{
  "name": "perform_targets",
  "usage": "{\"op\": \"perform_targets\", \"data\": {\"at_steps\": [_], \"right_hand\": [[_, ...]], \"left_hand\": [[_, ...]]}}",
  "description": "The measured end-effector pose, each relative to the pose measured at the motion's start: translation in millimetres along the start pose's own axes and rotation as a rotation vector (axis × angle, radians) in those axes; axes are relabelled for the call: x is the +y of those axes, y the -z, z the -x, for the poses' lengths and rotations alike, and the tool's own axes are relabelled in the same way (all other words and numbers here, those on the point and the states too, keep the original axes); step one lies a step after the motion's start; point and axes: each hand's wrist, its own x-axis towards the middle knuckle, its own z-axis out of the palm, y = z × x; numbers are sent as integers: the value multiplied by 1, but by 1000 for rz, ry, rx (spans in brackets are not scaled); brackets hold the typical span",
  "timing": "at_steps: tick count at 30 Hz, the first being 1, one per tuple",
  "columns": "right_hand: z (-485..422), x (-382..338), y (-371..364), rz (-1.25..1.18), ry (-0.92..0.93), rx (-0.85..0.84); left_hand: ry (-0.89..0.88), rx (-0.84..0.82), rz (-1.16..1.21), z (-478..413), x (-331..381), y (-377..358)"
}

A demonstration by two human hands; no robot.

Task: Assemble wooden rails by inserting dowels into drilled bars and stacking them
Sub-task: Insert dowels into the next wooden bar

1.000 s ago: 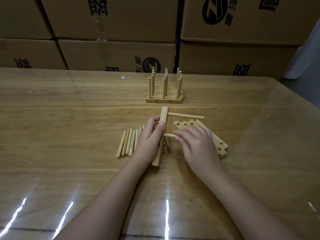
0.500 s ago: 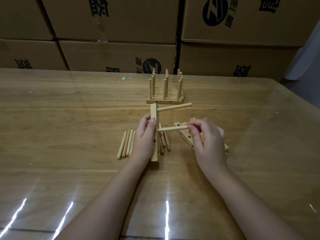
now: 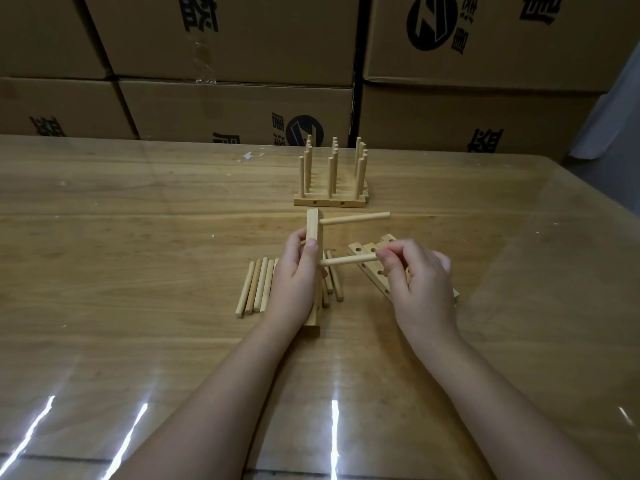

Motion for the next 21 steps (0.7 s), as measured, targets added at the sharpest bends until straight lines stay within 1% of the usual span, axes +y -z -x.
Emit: {"op": "perform_targets", "data": {"at_steps": [3, 6, 7, 8, 9, 11, 12, 14, 16, 21], "right_hand": [[1, -2, 1, -46, -4, 2], [3, 0, 1, -161, -92, 34], [4, 1, -1, -164, -100, 1], [4, 1, -3, -135, -93, -73], [5, 2, -6, -74, -76, -184], [8, 5, -12, 125, 7, -433], [10, 7, -15, 222, 62, -521], [13, 10, -17, 333, 133, -608], [13, 9, -18, 347, 136, -614], [12, 9, -19, 395, 116, -535]], "left_hand": [[74, -30, 92, -1, 3, -1], [106, -4, 136, -1, 6, 0], [132, 14, 161, -1, 6, 0], [151, 34, 191, -3, 5, 1], [160, 52, 211, -4, 4, 2], [150, 79, 237, -6, 1, 4], [148, 86, 255, -6, 0, 4], [157, 77, 278, -7, -1, 5], [168, 54, 302, -6, -1, 4], [164, 30, 324, -5, 2, 4]]}}
